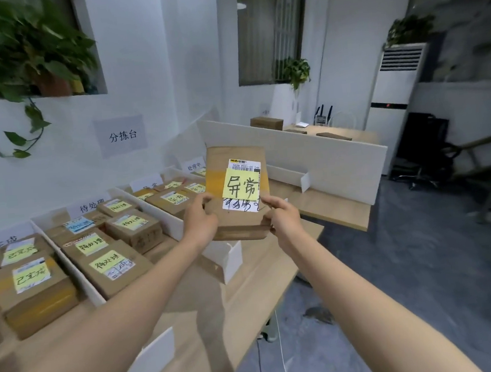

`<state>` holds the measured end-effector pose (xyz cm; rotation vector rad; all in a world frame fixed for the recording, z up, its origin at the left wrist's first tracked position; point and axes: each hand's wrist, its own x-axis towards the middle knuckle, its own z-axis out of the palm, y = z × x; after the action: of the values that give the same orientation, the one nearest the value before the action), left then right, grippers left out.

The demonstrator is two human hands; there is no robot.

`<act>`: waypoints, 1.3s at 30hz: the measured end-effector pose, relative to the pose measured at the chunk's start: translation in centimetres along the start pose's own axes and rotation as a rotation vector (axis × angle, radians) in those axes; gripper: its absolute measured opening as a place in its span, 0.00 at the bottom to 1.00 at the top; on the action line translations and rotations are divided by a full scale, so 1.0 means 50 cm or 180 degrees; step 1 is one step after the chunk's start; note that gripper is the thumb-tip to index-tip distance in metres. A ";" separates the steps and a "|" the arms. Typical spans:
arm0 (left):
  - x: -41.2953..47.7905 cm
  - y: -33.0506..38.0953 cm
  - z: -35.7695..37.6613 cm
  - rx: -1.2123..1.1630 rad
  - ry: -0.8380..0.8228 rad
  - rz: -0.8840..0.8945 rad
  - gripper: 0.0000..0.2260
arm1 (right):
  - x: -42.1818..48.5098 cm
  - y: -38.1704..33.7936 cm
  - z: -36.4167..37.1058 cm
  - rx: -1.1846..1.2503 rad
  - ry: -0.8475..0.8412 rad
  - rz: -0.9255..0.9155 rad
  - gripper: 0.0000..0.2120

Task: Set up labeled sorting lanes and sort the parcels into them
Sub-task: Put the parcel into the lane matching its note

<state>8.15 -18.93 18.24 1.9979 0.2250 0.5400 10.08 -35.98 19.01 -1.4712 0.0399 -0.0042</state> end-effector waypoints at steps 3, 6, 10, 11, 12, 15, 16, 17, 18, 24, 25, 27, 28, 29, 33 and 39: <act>0.036 -0.008 0.041 -0.0003 -0.0064 0.0026 0.18 | 0.043 0.012 -0.017 0.0018 0.0029 0.0017 0.24; 0.080 -0.014 0.077 -0.0003 -0.0086 0.0029 0.18 | 0.089 0.011 -0.026 0.0049 -0.0008 0.0004 0.23; 0.170 -0.021 0.128 -0.0066 -0.0117 0.0007 0.18 | 0.189 0.001 -0.021 -0.0011 -0.0020 -0.0033 0.22; 0.194 -0.022 0.138 -0.0096 -0.0113 0.0015 0.18 | 0.216 -0.004 -0.017 -0.0049 -0.0029 -0.0046 0.22; 0.218 -0.022 0.146 -0.0126 -0.0105 0.0017 0.18 | 0.242 -0.009 -0.011 -0.0107 -0.0034 -0.0055 0.22; 0.289 -0.030 0.163 -0.0162 -0.0070 -0.0005 0.17 | 0.313 -0.024 0.008 -0.0218 -0.0023 -0.0047 0.24; 0.310 -0.035 0.166 -0.0171 -0.0056 -0.0026 0.17 | 0.334 -0.027 0.016 -0.0223 -0.0035 -0.0035 0.24; 0.329 -0.040 0.168 -0.0174 -0.0036 -0.0060 0.17 | 0.353 -0.029 0.026 -0.0224 -0.0056 -0.0025 0.24; 0.347 -0.047 0.168 -0.0179 -0.0019 -0.0096 0.17 | 0.370 -0.030 0.037 -0.0235 -0.0078 -0.0021 0.23; 0.416 -0.097 0.155 -0.0109 0.0090 -0.0199 0.17 | 0.456 0.000 0.110 -0.0313 -0.0213 0.0044 0.22; 0.424 -0.109 0.149 -0.0084 0.0107 -0.0225 0.17 | 0.465 0.006 0.123 -0.0310 -0.0260 0.0060 0.22; 0.443 -0.126 0.136 -0.0061 0.0163 -0.0256 0.17 | 0.484 0.015 0.150 -0.0274 -0.0334 0.0071 0.22; 0.454 -0.133 0.129 -0.0060 0.0190 -0.0271 0.17 | 0.494 0.019 0.164 -0.0254 -0.0356 0.0072 0.22; 0.464 -0.138 0.122 -0.0042 0.0207 -0.0280 0.17 | 0.504 0.021 0.177 -0.0234 -0.0386 0.0073 0.22; 0.503 -0.161 0.092 0.0051 0.0283 -0.0352 0.17 | 0.550 0.034 0.232 -0.0210 -0.0574 0.0136 0.21; 0.547 -0.178 0.077 0.0246 0.0632 -0.0531 0.18 | 0.612 0.037 0.282 -0.0210 -0.0948 0.0145 0.22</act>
<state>34.72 -7.37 16.48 1.9780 0.5368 0.6300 41.05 -22.60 17.82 -1.5232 -0.1699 0.2549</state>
